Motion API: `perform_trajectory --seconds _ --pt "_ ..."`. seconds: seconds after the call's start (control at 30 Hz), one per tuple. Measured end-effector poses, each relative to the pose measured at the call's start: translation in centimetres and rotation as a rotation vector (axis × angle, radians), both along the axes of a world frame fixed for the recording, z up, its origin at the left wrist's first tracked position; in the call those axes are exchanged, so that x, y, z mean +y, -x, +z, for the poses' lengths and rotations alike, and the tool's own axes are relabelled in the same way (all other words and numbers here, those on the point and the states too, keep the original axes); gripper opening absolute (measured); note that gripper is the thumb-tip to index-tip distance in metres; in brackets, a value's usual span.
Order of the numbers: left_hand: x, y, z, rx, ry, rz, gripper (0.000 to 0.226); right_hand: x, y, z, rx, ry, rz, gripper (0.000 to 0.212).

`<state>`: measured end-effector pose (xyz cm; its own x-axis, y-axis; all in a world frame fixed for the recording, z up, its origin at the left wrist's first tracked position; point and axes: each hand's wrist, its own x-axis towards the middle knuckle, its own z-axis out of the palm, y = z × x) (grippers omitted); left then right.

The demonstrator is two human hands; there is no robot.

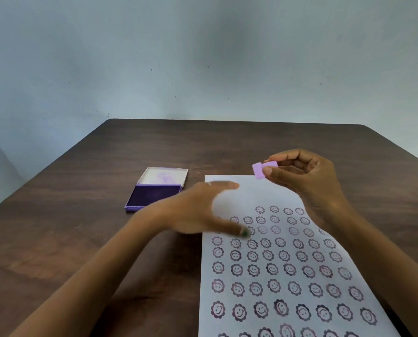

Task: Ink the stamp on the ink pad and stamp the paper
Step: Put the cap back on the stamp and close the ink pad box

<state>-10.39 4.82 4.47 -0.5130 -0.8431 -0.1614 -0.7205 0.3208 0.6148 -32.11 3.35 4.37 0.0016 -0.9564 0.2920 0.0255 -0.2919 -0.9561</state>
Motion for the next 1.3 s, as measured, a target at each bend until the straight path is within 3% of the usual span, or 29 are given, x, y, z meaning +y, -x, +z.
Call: perform_trajectory --seconds 0.07,0.13,0.33,0.53,0.8,0.93,1.13,1.3 --pt "0.2 -0.2 -0.7 -0.270 -0.022 -0.166 0.110 -0.3 0.5 0.0 0.029 0.006 -0.058 0.034" --pt "0.3 0.3 -1.6 -0.369 0.031 -0.233 0.112 -0.5 0.8 0.0 0.054 0.007 -0.090 0.035" --pt "0.1 1.8 -3.4 -0.252 0.123 -0.166 0.110 -1.0 1.6 0.0 0.115 0.043 -0.124 0.030" --pt "0.1 2.7 -4.4 -0.195 0.219 -0.153 0.106 -1.3 1.2 -0.9 0.473 0.116 -0.155 0.021" --pt "-1.7 -0.8 -1.5 -0.011 0.407 0.013 0.077 -1.3 -1.8 -0.9 0.601 0.149 -0.158 0.020" --pt "-3.1 -4.5 -0.6 -0.076 0.490 0.135 0.079 -1.5 -5.0 -0.7 0.651 0.233 -0.102 0.018" --pt "-3.3 -7.9 -1.1 -0.040 0.435 0.267 0.080 -2.4 -8.9 -1.4 0.780 0.295 -0.031 0.021" --pt "-2.3 -12.2 -2.9 -0.115 0.381 0.294 0.100 -2.8 -9.7 -1.6 0.852 0.268 -0.011 0.022"
